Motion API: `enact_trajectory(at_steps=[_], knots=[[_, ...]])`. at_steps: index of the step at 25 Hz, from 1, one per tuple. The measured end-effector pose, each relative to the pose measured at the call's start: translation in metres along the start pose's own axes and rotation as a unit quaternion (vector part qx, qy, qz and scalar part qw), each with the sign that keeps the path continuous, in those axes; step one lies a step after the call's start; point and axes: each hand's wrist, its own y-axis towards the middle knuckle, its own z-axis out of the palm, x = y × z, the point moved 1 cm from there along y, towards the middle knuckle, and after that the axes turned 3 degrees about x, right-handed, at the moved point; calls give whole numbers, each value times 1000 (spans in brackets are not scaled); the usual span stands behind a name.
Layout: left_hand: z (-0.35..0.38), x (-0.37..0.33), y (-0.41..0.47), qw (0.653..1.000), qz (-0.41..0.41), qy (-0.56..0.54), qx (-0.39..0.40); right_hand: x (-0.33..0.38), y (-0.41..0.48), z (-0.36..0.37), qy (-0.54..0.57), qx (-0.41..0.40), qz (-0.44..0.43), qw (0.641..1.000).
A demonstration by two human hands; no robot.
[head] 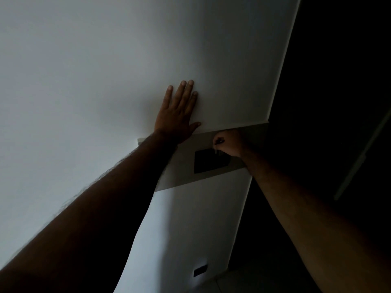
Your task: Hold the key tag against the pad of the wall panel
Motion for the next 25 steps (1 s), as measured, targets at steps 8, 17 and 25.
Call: enact_trajectory(at_steps=[8,17,25], knots=[[1,-1,0,1000,2,-1,-5,-7,-5,-12,190,7,82,978],[3,-2,0,1000,0,5,-4,-21,-7,-7,-68,-65,-117,989],[5,-3,1,1000,-3,7,-7,-24,-3,-15,-82,-10,-109,991]])
